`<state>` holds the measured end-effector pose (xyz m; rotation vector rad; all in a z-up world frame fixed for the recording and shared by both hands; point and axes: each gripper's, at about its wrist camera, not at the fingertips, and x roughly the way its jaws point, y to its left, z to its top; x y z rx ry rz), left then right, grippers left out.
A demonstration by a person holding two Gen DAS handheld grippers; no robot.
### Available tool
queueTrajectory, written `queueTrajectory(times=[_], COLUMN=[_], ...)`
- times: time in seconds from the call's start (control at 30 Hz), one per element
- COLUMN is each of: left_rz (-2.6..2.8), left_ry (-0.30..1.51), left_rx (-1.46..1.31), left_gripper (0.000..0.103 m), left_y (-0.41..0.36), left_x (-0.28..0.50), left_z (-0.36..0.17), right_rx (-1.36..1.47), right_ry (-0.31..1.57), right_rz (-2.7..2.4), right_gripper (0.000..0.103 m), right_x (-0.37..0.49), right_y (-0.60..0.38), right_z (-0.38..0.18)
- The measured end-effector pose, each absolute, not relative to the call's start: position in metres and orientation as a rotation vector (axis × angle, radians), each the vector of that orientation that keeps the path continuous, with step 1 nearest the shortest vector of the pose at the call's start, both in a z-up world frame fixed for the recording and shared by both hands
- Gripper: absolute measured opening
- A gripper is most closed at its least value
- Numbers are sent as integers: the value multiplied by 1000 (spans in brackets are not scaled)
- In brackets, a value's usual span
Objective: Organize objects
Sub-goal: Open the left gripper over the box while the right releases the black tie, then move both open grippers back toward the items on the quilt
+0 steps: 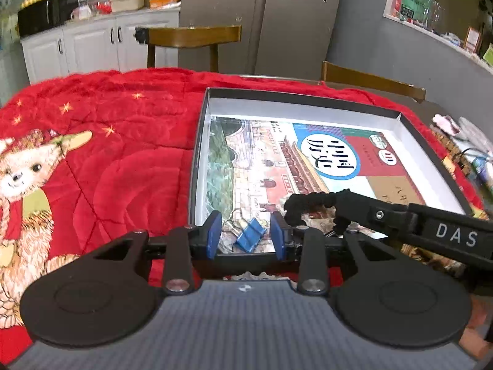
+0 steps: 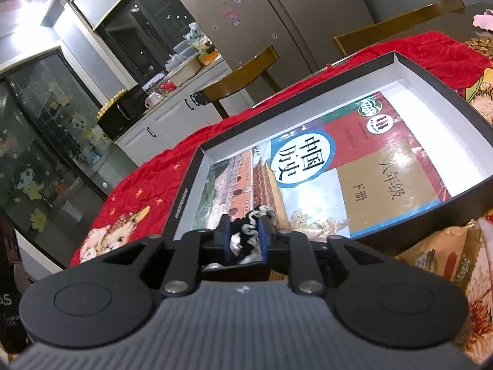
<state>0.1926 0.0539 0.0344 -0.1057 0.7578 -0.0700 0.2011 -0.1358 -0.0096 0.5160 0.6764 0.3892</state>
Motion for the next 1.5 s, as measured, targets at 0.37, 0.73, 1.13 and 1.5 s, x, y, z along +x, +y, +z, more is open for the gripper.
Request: queueTrajectory(times=[0.37,0.73,1.13,1.5], left_rz=[-72,-194,-241,-305], left_ry=[671,456,326,456], left_rx=[-222,-236,-135,-154], left_gripper=[68,72,72,72], left_y=[80,82,19,-3], left_x=[179,115,35,23], left_z=[79,152,169,96], right_rx=[493,295,263,266], right_ry=[522,313,254,327], right_rz=[398,358,287,276], right_gripper=[65,82,83,88], right_x=[178,98,59,55], right_y=[-152,-165,-191,-209], right_z=[41,105,97,48])
